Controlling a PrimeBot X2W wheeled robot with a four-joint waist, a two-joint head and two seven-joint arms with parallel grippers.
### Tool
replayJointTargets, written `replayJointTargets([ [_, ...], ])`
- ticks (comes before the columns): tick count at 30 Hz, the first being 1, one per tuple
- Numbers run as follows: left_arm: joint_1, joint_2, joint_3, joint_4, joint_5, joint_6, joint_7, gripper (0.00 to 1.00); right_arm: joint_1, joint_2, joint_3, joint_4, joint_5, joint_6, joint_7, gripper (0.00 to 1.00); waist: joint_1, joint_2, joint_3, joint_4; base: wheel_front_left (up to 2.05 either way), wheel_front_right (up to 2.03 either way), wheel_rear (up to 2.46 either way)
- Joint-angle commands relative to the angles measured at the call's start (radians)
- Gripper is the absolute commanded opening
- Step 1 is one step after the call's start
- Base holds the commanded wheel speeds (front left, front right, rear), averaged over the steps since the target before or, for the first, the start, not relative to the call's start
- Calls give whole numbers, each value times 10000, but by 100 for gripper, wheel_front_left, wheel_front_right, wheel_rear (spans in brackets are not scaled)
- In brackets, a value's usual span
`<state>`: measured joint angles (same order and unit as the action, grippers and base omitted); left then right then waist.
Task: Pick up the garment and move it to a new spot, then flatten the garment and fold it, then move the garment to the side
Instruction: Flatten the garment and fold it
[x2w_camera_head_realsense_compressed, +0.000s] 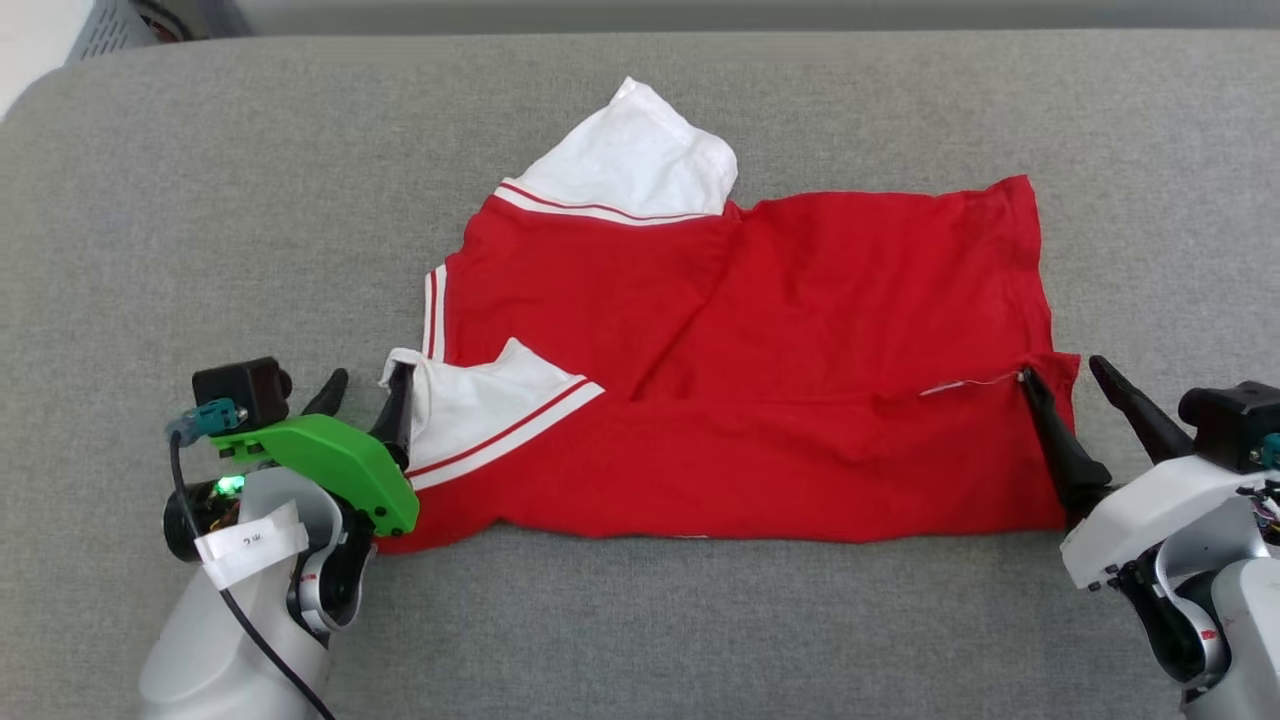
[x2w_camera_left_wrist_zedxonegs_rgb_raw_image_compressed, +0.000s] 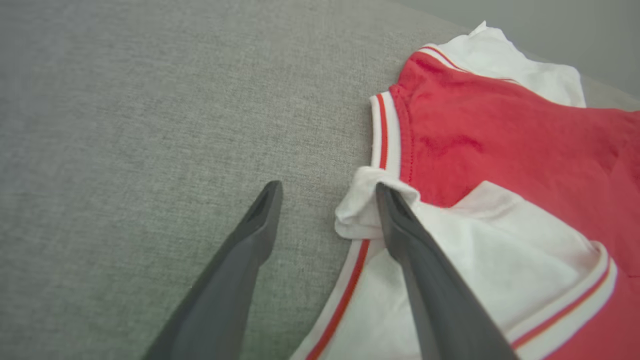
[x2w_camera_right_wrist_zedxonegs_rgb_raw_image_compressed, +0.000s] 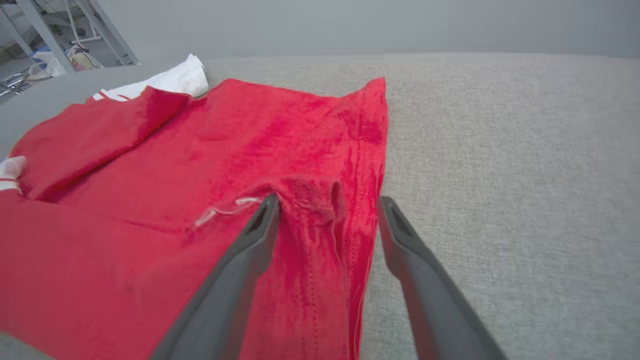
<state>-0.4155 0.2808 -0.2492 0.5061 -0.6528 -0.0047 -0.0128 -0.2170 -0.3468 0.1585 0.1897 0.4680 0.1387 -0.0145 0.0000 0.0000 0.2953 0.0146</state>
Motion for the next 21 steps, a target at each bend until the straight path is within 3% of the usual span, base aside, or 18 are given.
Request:
replayJointTargets([
  [1, 167, 95, 70, -61, -16, 101, -56, 100, 179, 170, -142, -104, -216, -80, -307, 100, 0, 0, -410, -66, 0, 0, 0],
  [7, 564, 653, 213, -712, -92, 336, 529, 100, 738, 787, -862, -533, -1090, -80, -701, 100, 0, 0, -1047, -129, 0, 0, 0],
  [11, 750, 1221, 194, -1490, -254, 320, 1572, 100, 1207, 1140, -1327, -1005, -1454, -80, -589, 100, 0, 0, -1369, -156, 0, 0, 0],
  [17, 1197, 2163, -111, -2825, -1012, 189, 4550, 100, 1834, 1580, -1732, -1887, -1811, -80, -242, 100, 0, 0, -1642, -299, 0, 0, 0],
  [21, 1538, 2576, -178, -3625, -1522, 536, 6200, 100, 2060, 1786, -1789, -2276, -1885, -80, -18, 100, 0, 0, -1619, -455, 0, 0, 0],
])
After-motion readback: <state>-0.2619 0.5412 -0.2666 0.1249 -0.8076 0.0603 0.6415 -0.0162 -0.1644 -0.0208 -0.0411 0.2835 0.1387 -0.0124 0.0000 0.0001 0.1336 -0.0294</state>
